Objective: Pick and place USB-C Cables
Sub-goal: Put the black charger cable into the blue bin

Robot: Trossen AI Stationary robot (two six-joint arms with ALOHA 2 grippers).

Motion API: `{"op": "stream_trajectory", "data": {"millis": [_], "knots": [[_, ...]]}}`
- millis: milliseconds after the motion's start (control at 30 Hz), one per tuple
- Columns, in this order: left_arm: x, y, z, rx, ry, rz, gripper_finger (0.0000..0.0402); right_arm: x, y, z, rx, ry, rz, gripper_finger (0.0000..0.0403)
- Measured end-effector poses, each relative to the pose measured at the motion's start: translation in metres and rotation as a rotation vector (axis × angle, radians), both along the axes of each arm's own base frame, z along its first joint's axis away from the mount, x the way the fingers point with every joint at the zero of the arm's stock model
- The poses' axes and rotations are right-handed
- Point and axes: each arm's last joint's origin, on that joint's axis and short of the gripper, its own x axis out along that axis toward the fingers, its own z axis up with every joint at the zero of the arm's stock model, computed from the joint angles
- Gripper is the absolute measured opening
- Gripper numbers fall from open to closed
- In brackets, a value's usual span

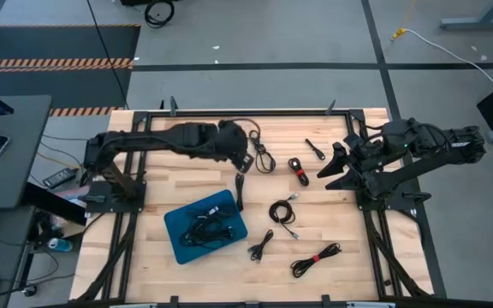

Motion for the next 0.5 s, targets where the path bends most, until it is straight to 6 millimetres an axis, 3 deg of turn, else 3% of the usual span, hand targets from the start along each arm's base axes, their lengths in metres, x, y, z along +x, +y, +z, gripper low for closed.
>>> {"op": "stream_trajectory", "data": {"millis": [267,500], "knots": [[0.010,0.025,-0.004,0.004,-0.042,-0.032,0.0215,-0.001,0.000,-0.002,-0.011,0.019,0.001,0.0246],[0.013,0.024,-0.036,-0.106,0.121,0.055,0.0215,-0.001,0.000,-0.003,-0.024,0.025,0.004,0.0246]]}}
